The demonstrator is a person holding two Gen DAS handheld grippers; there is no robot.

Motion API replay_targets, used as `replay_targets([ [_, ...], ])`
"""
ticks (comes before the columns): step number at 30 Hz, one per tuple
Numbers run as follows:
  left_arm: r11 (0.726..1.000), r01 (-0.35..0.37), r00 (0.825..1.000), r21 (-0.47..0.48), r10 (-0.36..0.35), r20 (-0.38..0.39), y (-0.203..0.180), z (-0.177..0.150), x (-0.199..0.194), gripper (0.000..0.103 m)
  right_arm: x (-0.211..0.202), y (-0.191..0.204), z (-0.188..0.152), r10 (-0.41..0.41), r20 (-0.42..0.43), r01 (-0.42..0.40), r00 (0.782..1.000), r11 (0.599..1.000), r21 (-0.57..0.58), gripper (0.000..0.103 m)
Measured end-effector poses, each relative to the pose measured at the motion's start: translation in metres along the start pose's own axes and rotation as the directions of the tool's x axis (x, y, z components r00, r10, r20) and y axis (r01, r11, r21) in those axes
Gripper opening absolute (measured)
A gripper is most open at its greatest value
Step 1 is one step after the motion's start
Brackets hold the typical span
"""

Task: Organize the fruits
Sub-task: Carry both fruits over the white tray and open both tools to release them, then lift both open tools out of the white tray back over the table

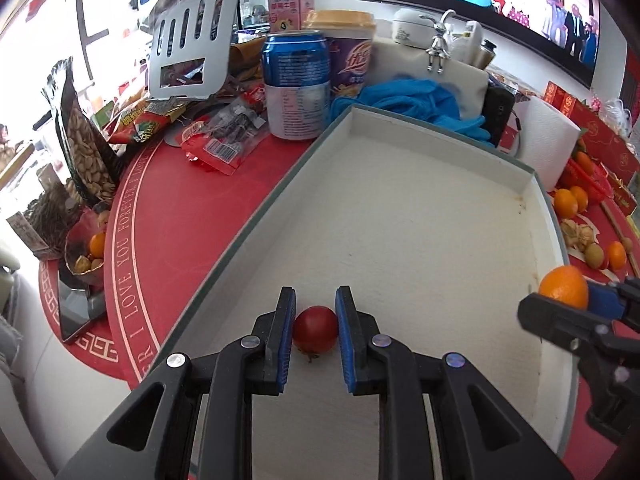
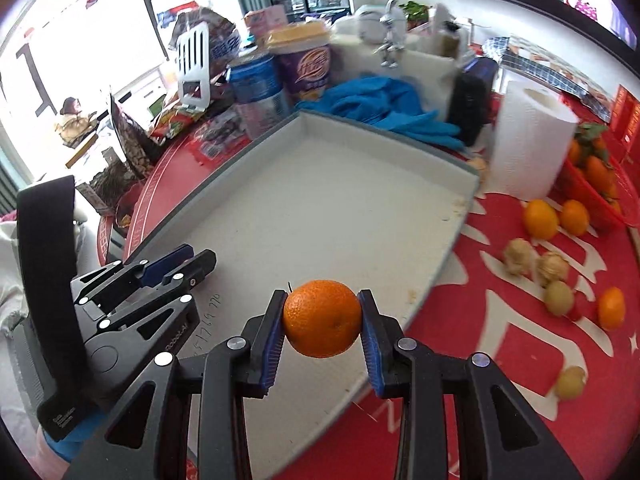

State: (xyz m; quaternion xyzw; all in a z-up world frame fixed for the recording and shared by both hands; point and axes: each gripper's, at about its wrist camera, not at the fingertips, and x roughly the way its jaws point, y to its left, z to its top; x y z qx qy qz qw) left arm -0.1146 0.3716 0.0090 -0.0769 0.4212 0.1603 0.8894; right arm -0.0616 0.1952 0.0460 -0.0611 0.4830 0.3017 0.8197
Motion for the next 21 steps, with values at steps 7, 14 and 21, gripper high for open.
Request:
replay_targets([
  [7,0.999,-0.043,0.999,0.026,0.043,0.023,0.011,0.011,0.012,0.022,0.021,0.01,0.006,0.001,-0.028,-0.001,1.0,1.0,-0.006,0.036],
  [14,0.999,-0.025,1.0,0.027,0.024,0.013,0.019,0.017,0.015,0.035,0.029,0.009,0.012,0.01,-0.034,-0.009,0.999,1.0,0.015,0.036],
  [21,0.999,-0.022,0.998,0.025,0.021,0.063,0.012,0.01,-0.007,0.083,0.017,0.007,0.017,-0.013,0.002,0.013,1.0,1.0,0.01,0.066],
])
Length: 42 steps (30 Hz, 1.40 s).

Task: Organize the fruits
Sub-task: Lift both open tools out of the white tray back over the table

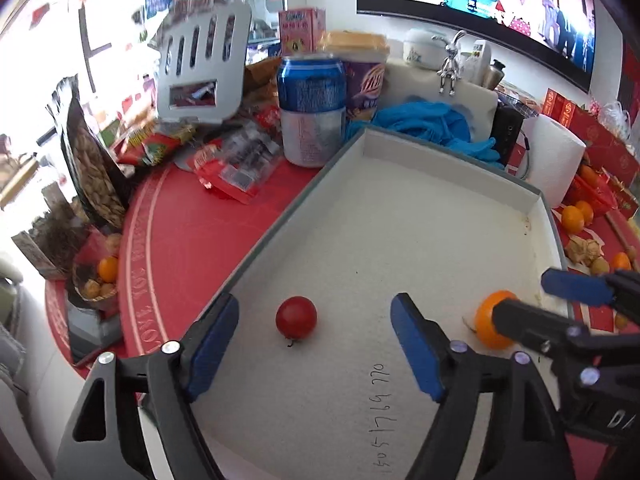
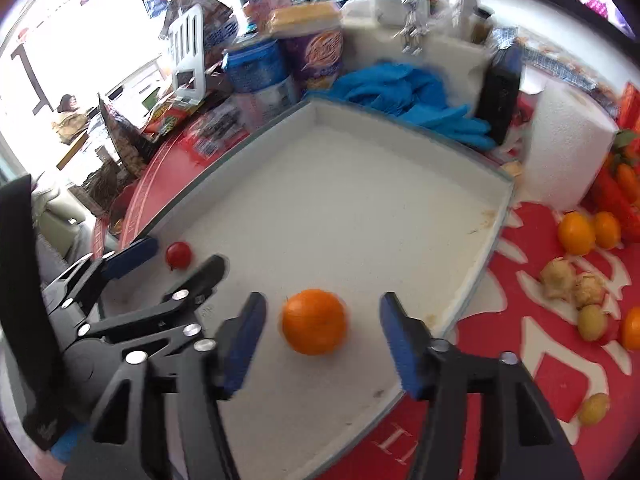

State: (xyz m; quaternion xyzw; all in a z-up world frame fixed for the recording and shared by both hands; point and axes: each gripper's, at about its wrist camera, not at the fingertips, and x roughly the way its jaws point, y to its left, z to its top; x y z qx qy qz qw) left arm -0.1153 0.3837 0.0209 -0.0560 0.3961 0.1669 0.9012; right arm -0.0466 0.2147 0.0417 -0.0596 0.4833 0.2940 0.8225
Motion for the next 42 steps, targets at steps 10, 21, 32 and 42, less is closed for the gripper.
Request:
replay_targets([
  [10,0.999,-0.013,0.999,0.034,0.012,0.034,-0.015,0.003,-0.03,0.084,-0.044,-0.021,-0.004,0.02,0.103,-0.026,0.994,0.998,0.061,0.103],
  [21,0.986,0.024,0.998,0.167,-0.032,0.045,-0.08,-0.002,-0.058,0.084,-0.073,-0.081,-0.03,-0.029,0.105,0.008,0.994,0.982,0.19,0.103],
  [32,0.929,0.162,0.986,0.333,-0.169,-0.007,-0.17,-0.021,-0.077,0.084,-0.113,-0.178,-0.093,-0.156,0.063,0.122,0.986,0.918,0.376,0.103],
  [42,0.863,0.284,0.959,0.418,-0.261,-0.113,-0.245,-0.053,-0.068,0.084,-0.131,-0.236,-0.16,-0.326,-0.036,0.307,0.945,0.84,0.448,0.103],
])
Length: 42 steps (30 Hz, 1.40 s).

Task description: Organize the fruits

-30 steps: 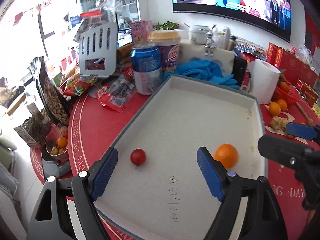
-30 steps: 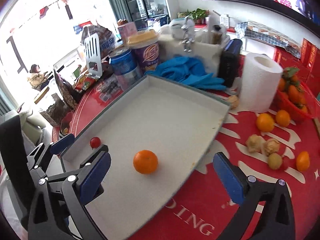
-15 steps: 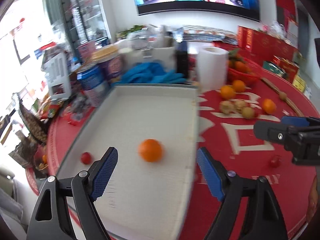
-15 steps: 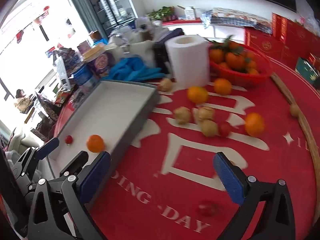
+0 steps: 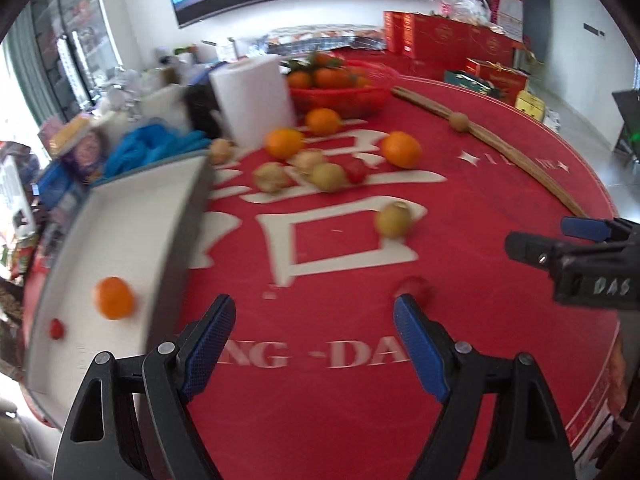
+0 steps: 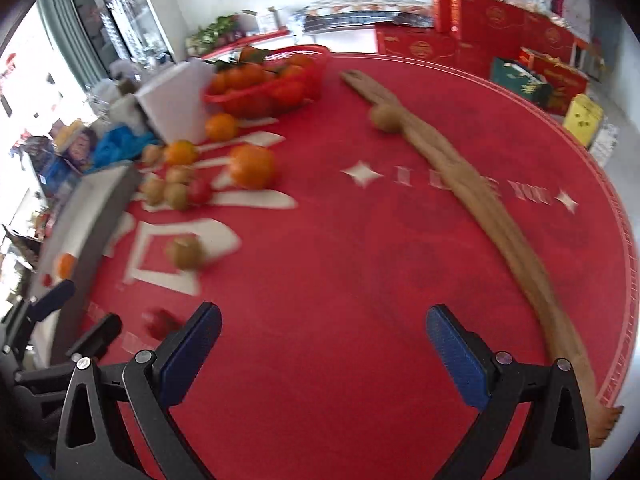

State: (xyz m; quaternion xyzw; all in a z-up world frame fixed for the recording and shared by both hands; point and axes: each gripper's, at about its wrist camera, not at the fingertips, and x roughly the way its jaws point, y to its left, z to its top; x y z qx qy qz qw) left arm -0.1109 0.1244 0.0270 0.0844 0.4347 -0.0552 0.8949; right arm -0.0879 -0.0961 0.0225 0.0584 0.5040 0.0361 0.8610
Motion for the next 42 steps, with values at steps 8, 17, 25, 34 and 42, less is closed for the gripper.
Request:
replay_targets([
  [8,0.998,-0.01,1.0,0.056,0.011,-0.012,-0.036,0.001,0.019,0.084,0.002,-0.014,-0.014,-0.11,0.039,0.112,0.993,0.993,-0.048,0.103],
  [17,0.998,-0.005,1.0,-0.057,0.005,-0.007,-0.009,0.012,0.036,0.096,0.004,-0.012,-0.012,-0.118,0.057,0.122,0.991,0.991,-0.056,0.103],
  [25,0.99,0.028,0.999,-0.141,-0.034,-0.042,0.008,0.01,0.044,0.103,0.005,-0.011,-0.012,-0.12,0.058,0.123,0.991,0.991,-0.054,0.103],
  [34,0.99,0.028,0.999,-0.141,-0.034,-0.042,0.008,0.011,0.044,0.103,0.005,-0.011,-0.012,-0.119,0.058,0.123,0.991,0.991,-0.054,0.103],
  [42,0.99,0.028,0.999,-0.141,-0.034,-0.042,0.008,0.01,0.044,0.103,0.005,-0.011,-0.012,-0.12,0.058,0.123,0.991,0.991,-0.054,0.103],
])
